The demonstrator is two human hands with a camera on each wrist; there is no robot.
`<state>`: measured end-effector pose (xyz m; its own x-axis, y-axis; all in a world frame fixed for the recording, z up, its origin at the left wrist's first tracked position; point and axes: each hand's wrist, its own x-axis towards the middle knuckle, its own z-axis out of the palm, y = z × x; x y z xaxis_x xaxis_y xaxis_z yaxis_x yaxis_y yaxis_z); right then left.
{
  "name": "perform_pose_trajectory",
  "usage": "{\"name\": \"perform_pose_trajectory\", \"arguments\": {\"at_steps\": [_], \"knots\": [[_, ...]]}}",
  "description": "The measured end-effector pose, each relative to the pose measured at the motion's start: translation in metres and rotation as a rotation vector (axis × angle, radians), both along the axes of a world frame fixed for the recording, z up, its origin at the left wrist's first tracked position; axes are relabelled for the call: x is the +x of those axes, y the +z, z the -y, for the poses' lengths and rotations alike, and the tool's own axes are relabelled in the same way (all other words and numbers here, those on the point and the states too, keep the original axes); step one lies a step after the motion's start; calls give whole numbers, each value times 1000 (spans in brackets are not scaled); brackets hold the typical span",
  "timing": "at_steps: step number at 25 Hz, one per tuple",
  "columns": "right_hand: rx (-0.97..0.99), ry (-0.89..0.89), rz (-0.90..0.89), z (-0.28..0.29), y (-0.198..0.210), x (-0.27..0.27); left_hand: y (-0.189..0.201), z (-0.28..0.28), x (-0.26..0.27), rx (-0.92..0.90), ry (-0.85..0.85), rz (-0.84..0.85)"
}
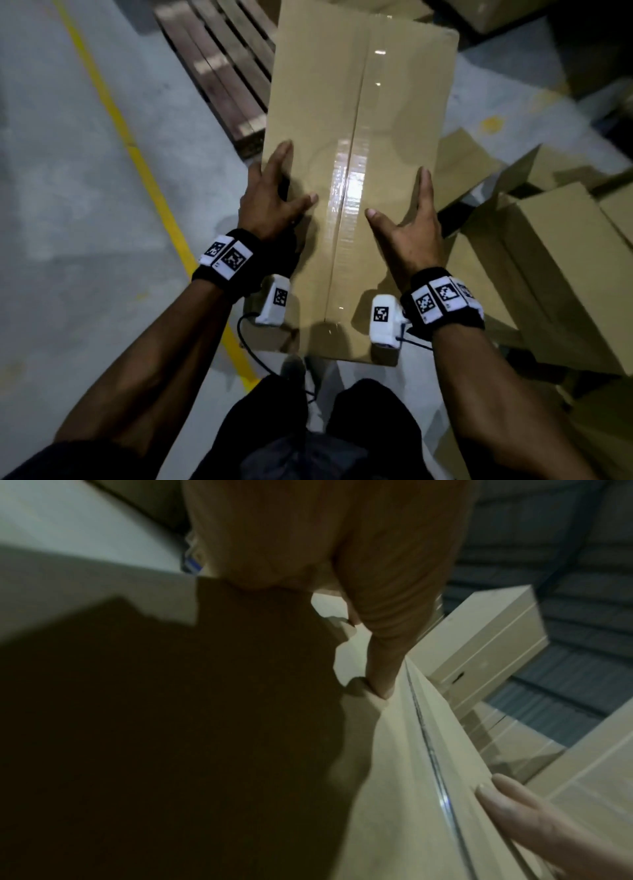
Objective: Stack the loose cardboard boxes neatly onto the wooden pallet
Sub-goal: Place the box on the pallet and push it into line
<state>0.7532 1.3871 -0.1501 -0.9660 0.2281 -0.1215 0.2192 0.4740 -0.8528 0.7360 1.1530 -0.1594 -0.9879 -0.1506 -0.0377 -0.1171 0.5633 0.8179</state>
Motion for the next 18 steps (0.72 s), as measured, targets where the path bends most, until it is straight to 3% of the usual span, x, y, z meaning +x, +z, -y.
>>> {"name": "perform_pose_trajectory", "arguments": {"at_steps": [6,11,18], "knots": [[-90,77,-109,63,63,-22,71,59,2,-41,132,-82],[-139,159,-73,109,83,-71,93,103,-23,-51,223,-118],[-93,320,-149,194,98,-221,109,179,-135,-70,399,-163]]}}
